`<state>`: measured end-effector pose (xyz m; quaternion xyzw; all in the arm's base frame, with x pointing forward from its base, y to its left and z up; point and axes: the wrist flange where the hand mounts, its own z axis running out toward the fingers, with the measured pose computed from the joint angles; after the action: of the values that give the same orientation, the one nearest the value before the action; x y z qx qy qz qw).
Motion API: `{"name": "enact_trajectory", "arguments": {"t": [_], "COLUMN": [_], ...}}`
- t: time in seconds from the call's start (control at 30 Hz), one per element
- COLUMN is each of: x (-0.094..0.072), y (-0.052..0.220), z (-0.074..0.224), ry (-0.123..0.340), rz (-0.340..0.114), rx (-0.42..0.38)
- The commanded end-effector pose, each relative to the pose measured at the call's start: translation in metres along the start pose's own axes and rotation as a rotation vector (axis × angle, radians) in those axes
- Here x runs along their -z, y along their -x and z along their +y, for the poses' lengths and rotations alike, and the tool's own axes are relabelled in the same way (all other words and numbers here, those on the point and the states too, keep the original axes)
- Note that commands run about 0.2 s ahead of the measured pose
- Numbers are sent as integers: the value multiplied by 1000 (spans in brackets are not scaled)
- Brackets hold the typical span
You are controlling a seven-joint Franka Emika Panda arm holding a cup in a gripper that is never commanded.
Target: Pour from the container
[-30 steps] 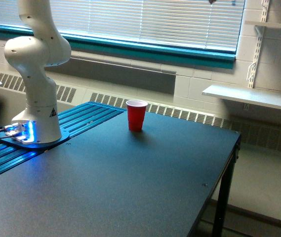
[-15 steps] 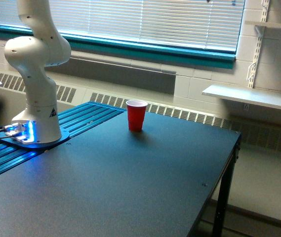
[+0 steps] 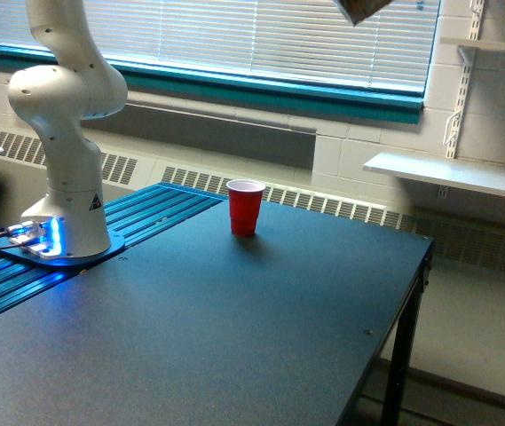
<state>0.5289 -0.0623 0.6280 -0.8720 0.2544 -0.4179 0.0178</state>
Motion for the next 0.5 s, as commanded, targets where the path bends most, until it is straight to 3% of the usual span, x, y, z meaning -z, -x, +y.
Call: {"name": "enact_trajectory", "arguments": {"t": [0.03, 0.5], "x": [11, 29], "y": [14, 69], "z": [5, 8], "ry": [-31, -90], "rz": [15, 3], "rx": [118, 242]}}
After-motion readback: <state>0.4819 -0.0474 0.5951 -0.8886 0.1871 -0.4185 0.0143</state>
